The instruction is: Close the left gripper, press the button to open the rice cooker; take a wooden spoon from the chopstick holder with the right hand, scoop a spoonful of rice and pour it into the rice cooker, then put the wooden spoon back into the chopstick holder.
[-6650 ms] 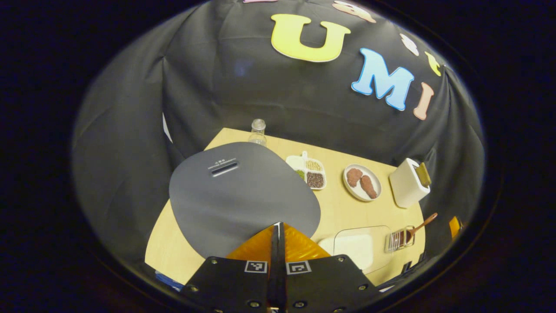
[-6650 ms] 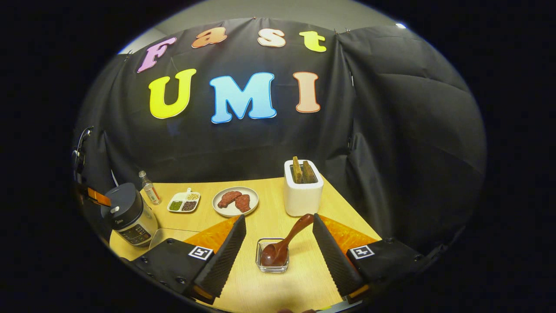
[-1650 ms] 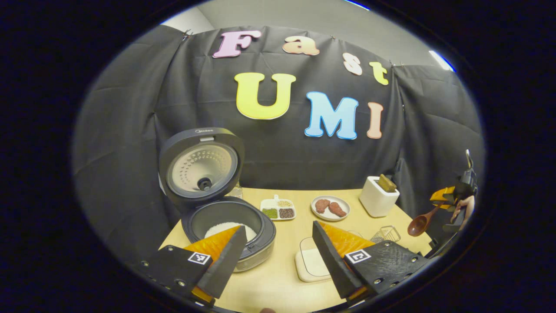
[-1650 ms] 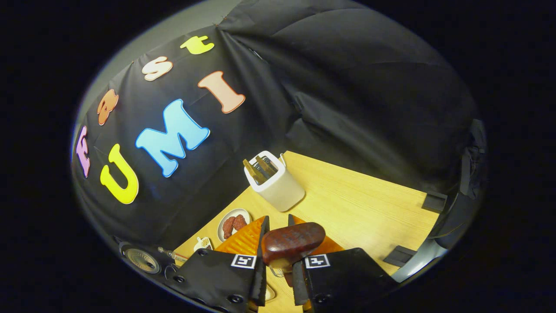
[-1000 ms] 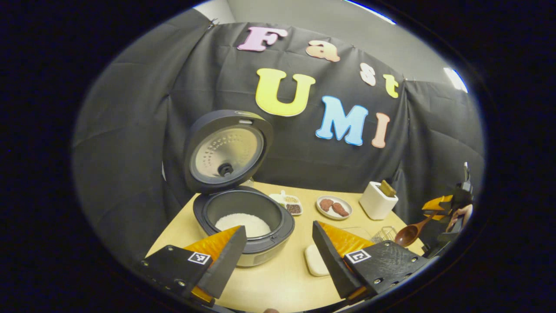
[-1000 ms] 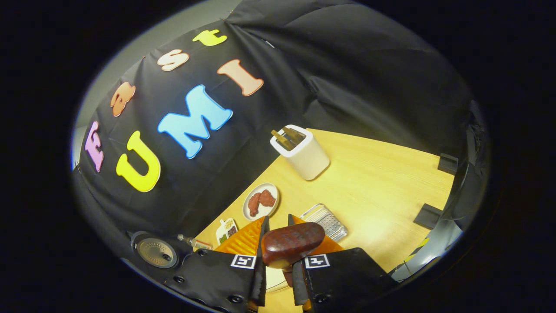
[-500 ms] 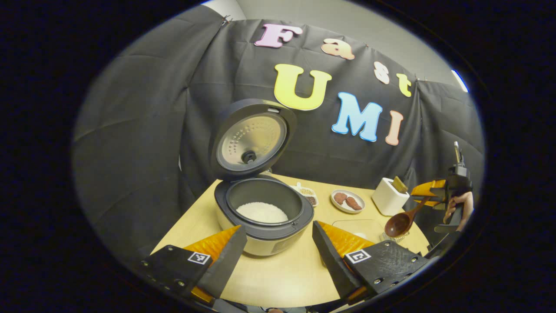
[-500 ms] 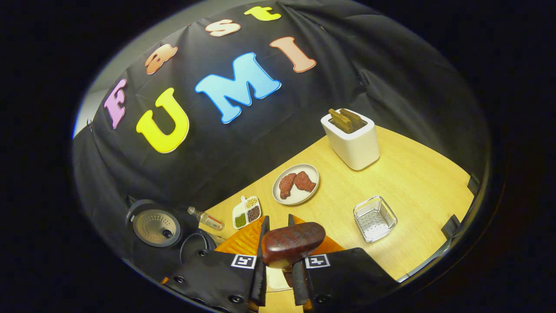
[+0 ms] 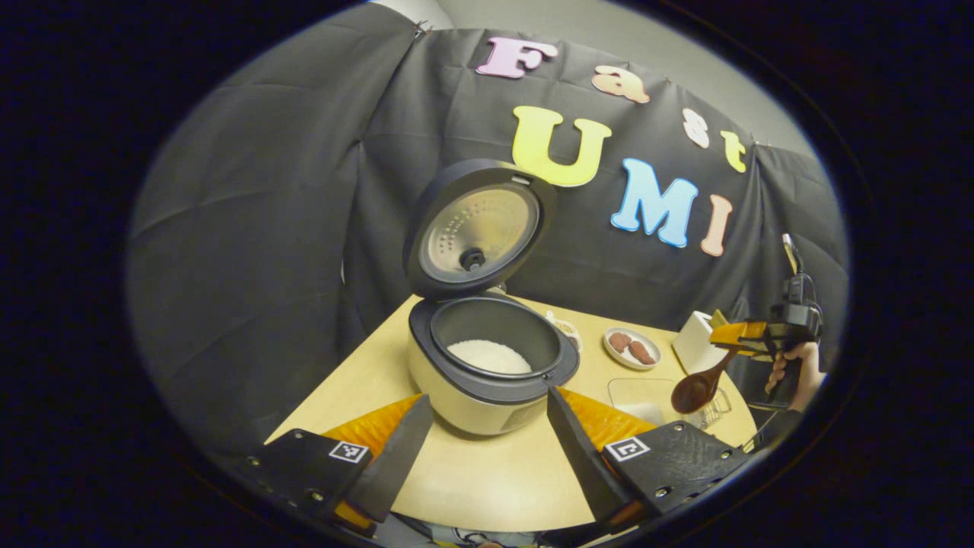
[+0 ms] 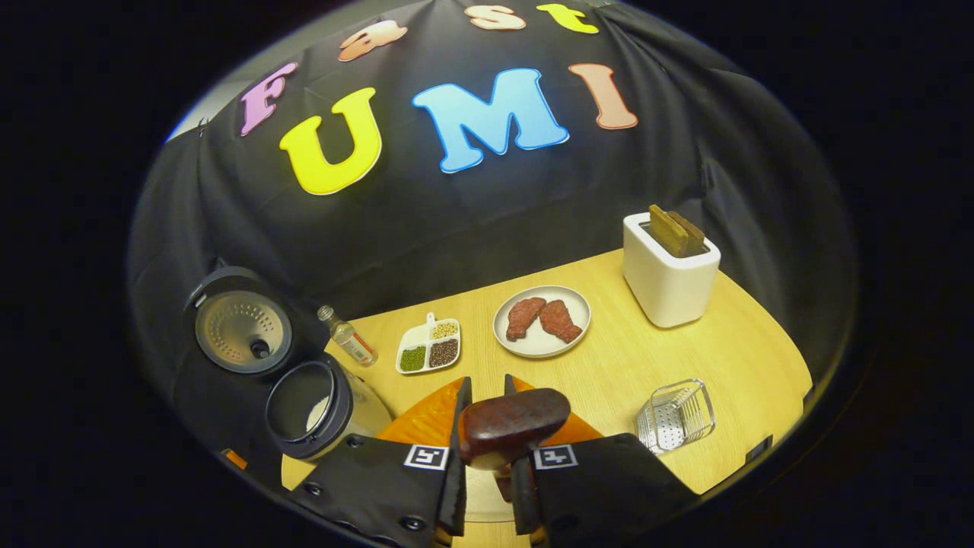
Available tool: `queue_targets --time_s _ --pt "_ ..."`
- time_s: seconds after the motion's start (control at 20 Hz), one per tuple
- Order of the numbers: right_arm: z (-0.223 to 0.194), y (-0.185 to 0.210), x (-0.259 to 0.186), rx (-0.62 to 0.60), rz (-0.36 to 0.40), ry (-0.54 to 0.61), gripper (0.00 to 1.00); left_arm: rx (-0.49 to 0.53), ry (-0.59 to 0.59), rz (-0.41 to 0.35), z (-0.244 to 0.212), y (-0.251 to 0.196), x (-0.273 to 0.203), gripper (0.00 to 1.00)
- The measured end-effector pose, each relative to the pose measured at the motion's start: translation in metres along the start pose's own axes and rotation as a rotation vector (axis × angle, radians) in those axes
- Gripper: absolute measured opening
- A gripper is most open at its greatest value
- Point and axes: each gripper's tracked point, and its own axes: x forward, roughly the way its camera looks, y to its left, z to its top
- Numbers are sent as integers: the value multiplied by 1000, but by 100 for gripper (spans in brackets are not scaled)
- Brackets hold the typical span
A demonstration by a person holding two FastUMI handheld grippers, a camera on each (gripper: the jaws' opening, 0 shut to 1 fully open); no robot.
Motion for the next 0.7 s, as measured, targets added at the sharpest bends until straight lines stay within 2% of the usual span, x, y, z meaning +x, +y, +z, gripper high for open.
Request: queue_targets --time_s 0.05,0.1,0.15,0.2,0.35,0.5,0.7 --pt "-3 2 4 -26 9 -2 23 1 4 6 -1 2 1 96" --pt "-8 1 8 -59 6 -1 26 -7 5 9 1 2 2 96" --pt "-14 -1 13 -95 -4 4 22 -18 1 6 6 0 1 96" --pt "-20 -4 18 -133 -16 13 27 -28 -5 1 10 -2 0 97" --pt "-43 -11 30 -237 -39 53 26 -27 -16 -6 17 -7 5 96" --pt "-77 -12 38 -257 -50 146 27 -20 -16 -20 21 -14 6 96" --pt "-98 10 47 -201 -8 202 27 -86 -32 -37 31 -22 -4 97"
